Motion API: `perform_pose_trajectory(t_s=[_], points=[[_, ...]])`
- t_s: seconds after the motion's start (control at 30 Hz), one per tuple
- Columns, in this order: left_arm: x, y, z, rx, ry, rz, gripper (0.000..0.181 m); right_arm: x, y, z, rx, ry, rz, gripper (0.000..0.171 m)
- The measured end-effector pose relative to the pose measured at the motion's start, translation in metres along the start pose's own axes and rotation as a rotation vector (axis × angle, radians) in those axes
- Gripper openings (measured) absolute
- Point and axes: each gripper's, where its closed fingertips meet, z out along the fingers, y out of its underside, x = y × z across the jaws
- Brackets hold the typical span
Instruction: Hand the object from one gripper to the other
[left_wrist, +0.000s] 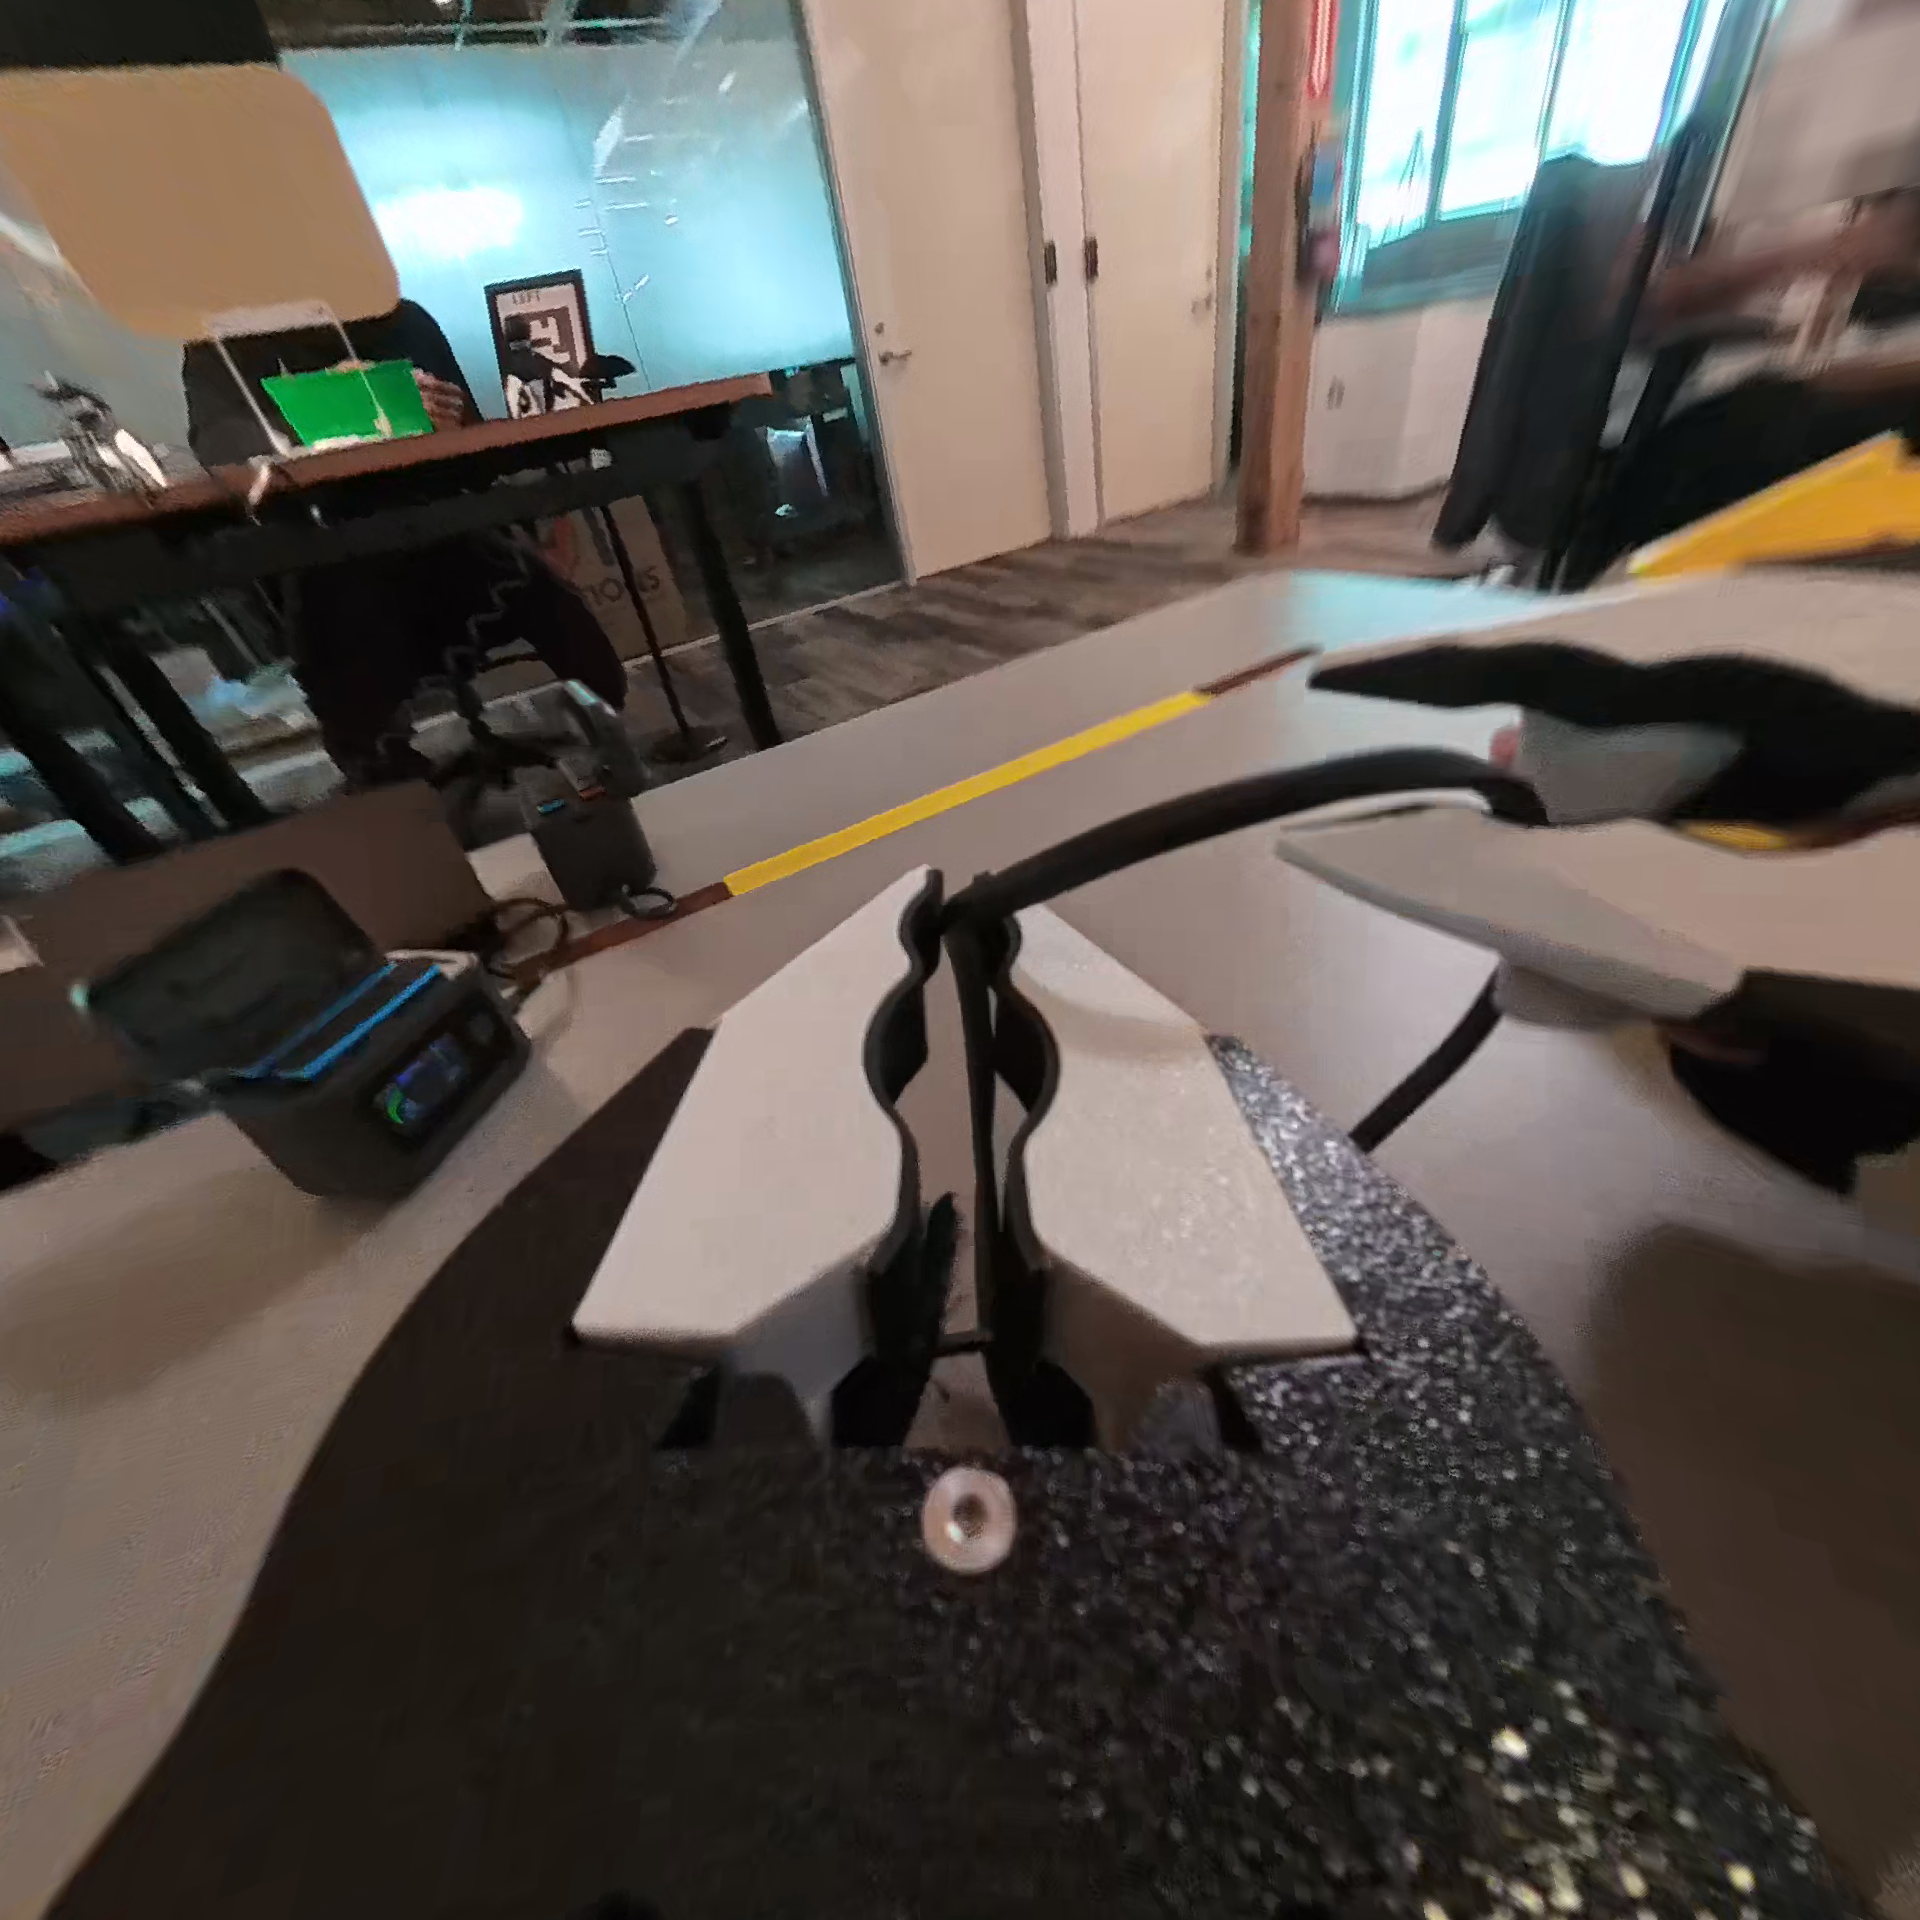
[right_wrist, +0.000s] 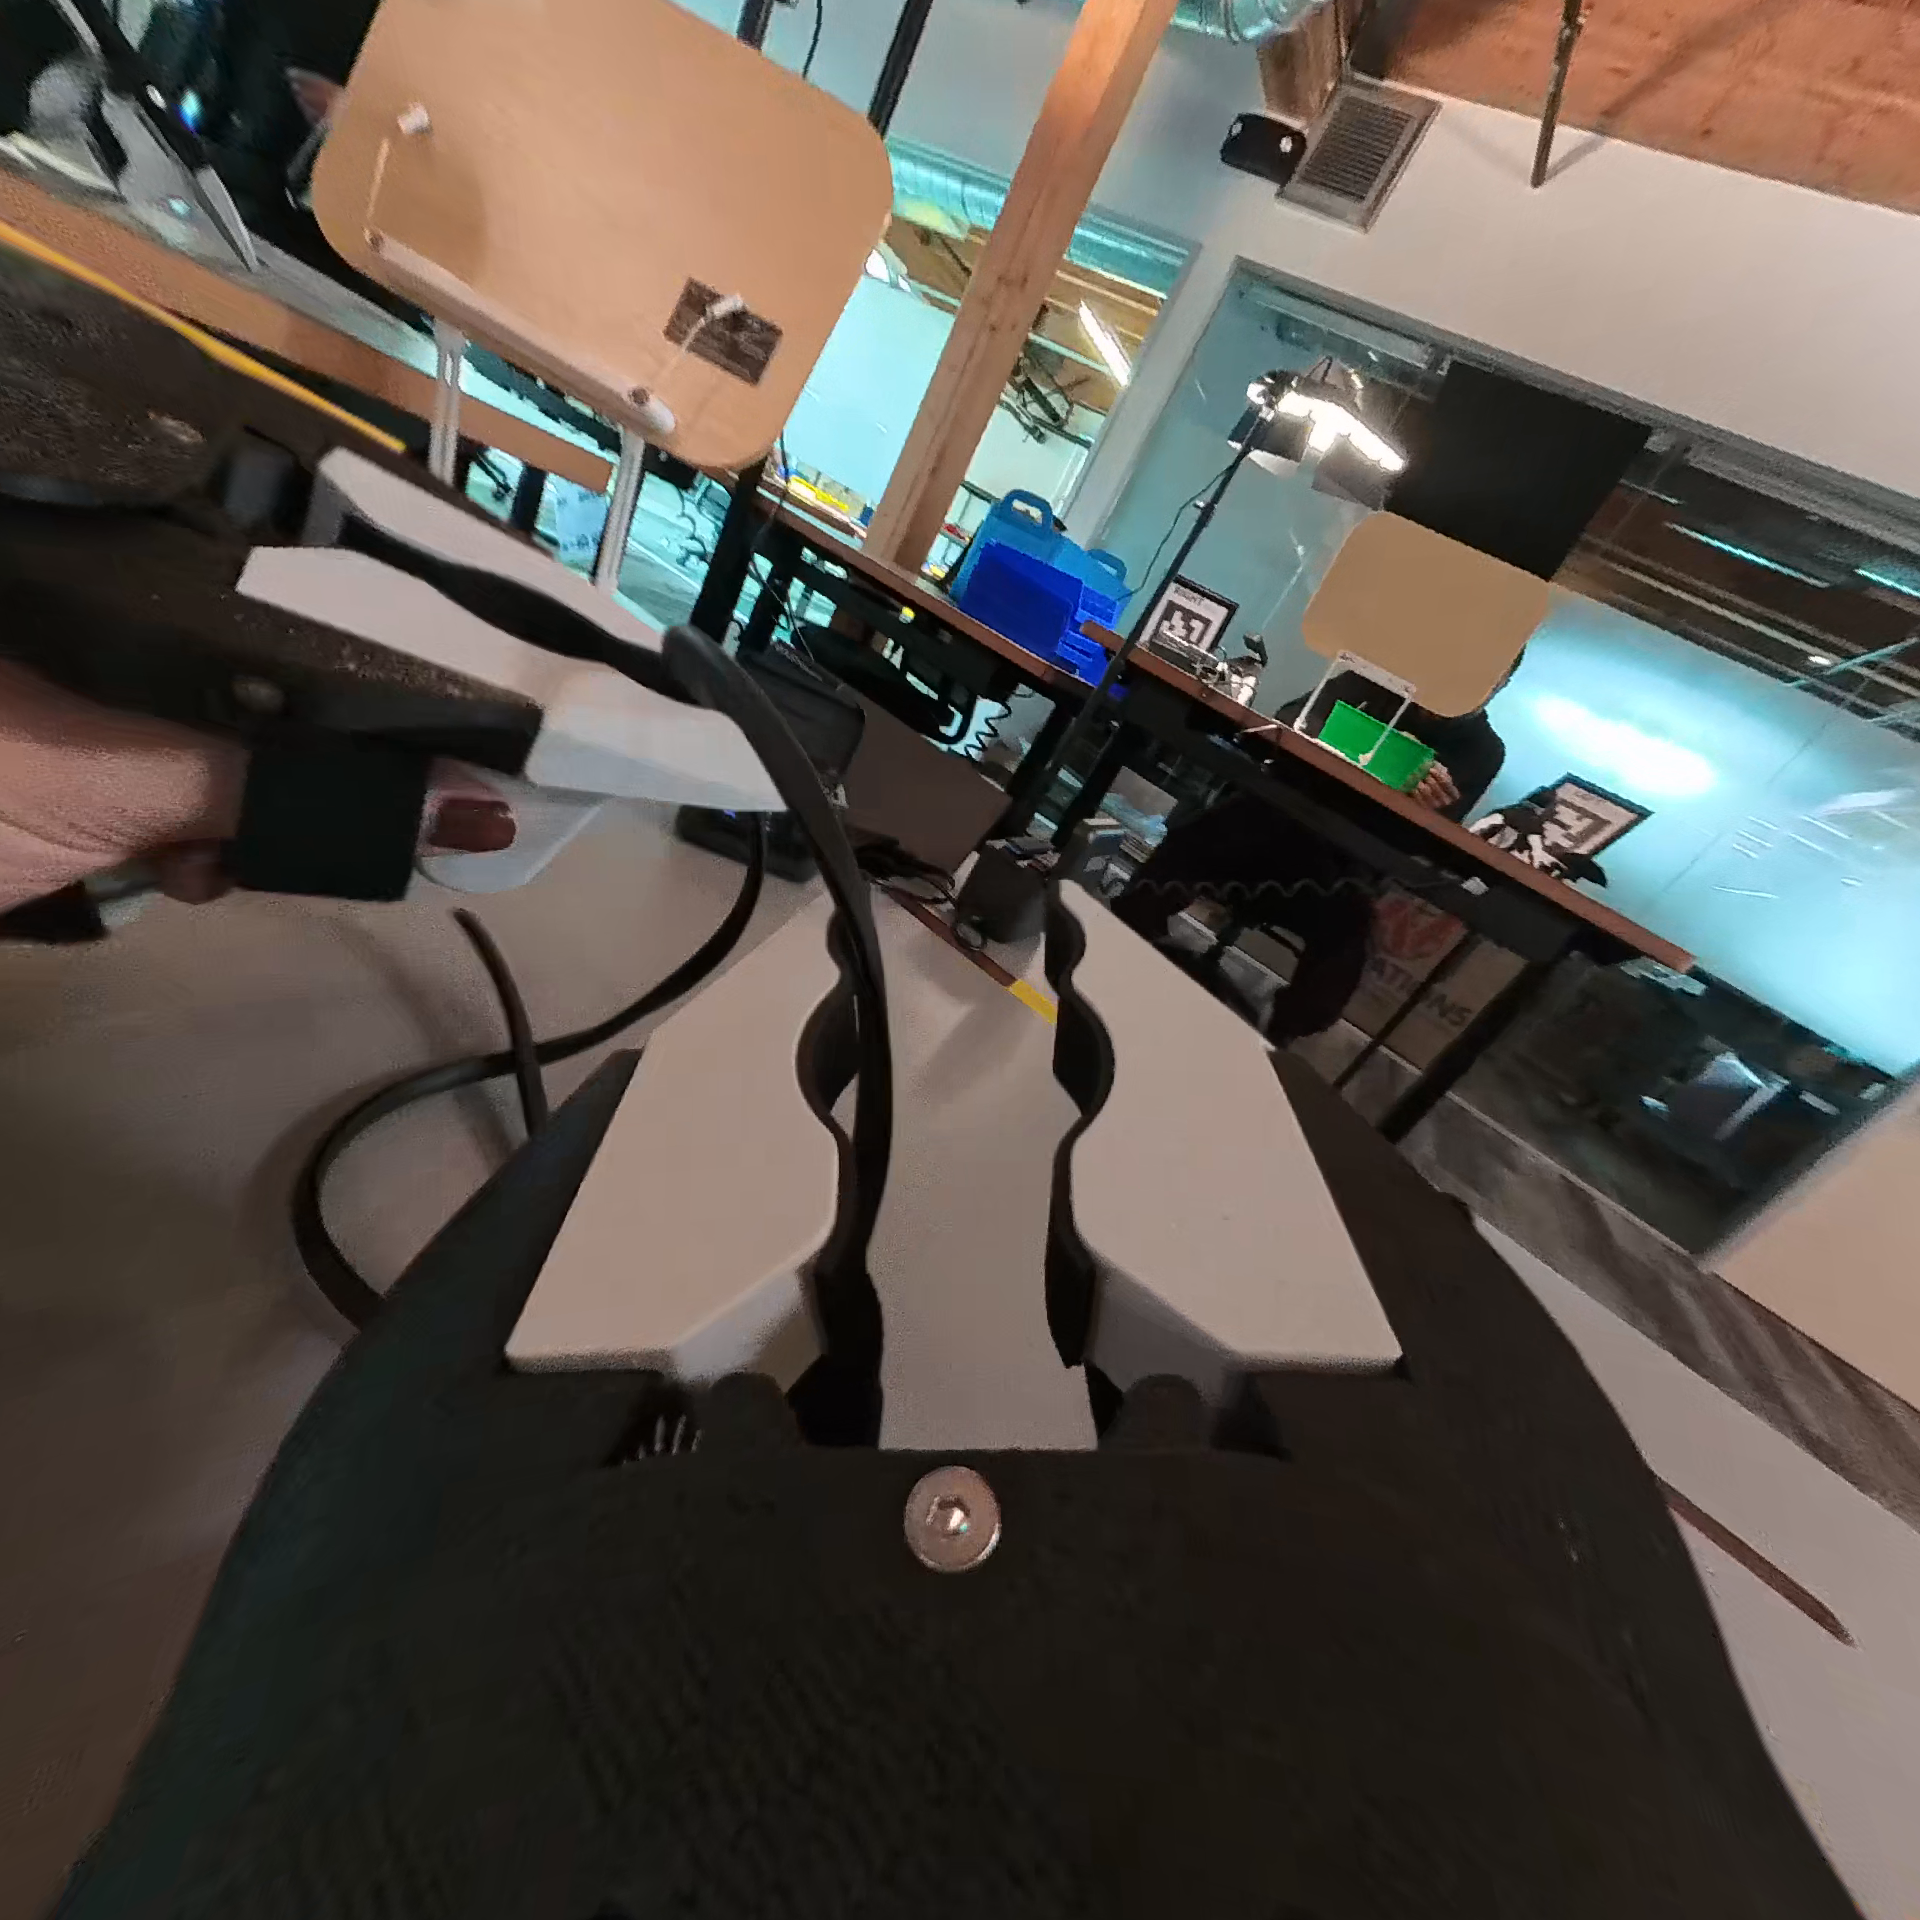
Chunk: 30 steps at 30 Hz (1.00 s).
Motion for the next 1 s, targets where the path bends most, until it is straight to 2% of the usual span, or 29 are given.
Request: perform_pose_trajectory(t_s=[0.1,0.2,0.27,0.37,0.5,0.67,1.0], points=[[-0.012,-0.005,-0.005,0.071,0.024,-0.185,0.003,-0.006,-0.005,-0.001,0.036,-0.057,0.064,0.04],[-0.017,-0.01,-0.009,0.136,0.082,-0.313,0.003,-0.016,-0.008,0.0,0.061,-0.174,0.218,0.05],[-0.015,-0.015,-0.011,0.174,0.135,-0.358,0.003,-0.023,-0.007,0.0,0.057,-0.267,0.332,0.056],[-0.005,-0.023,-0.014,0.219,0.243,-0.374,0.004,-0.039,-0.005,-0.003,0.035,-0.443,0.494,0.056],[0.012,-0.03,-0.02,0.249,0.411,-0.399,0.003,-0.051,0.0,-0.007,0.01,-0.566,0.592,0.04],[0.027,-0.027,-0.021,0.208,0.504,-0.377,0.003,-0.058,0.0,-0.011,0.0,-0.613,0.55,0.001],[0.028,-0.024,-0.019,0.18,0.444,-0.292,0.004,-0.04,0.004,-0.005,-0.007,-0.457,0.431,0.0]])
